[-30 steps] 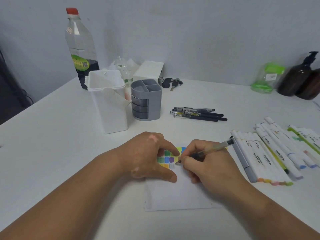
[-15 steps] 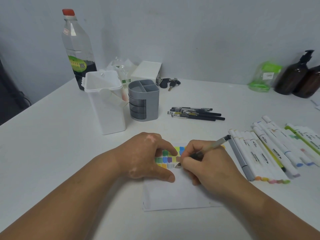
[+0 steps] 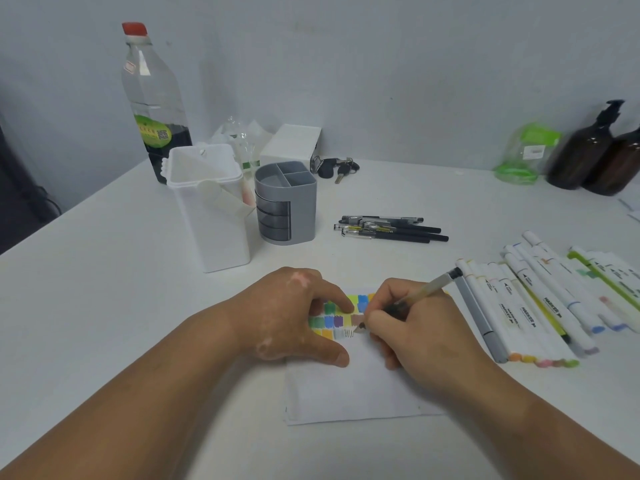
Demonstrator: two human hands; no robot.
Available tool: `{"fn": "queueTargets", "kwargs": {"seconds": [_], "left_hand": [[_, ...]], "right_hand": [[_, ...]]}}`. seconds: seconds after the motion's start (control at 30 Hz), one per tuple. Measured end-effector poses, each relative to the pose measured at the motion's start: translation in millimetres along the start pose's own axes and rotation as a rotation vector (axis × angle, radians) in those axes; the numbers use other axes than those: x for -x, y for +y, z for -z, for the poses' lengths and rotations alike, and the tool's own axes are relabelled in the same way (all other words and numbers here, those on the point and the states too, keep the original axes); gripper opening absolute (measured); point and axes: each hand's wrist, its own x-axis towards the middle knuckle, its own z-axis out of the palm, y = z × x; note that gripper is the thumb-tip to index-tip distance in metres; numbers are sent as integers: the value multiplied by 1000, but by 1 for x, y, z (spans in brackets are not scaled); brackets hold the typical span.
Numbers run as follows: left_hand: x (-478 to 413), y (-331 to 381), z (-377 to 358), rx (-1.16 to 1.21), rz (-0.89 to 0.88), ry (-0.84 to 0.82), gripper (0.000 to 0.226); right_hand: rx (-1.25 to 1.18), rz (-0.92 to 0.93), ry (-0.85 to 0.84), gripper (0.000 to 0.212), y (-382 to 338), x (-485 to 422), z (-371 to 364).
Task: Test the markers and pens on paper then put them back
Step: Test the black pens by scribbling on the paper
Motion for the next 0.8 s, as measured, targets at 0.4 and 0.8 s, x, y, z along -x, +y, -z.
{"fn": "queueTargets", "kwargs": {"seconds": [0.4, 0.8], "left_hand": [[0, -9, 11, 363, 102, 214, 30], [-6, 0, 1, 653, 158, 367, 33]], "right_hand": [[-534, 21, 243, 23, 4, -13, 27], [-779, 59, 111, 30, 0, -12, 36]]}}
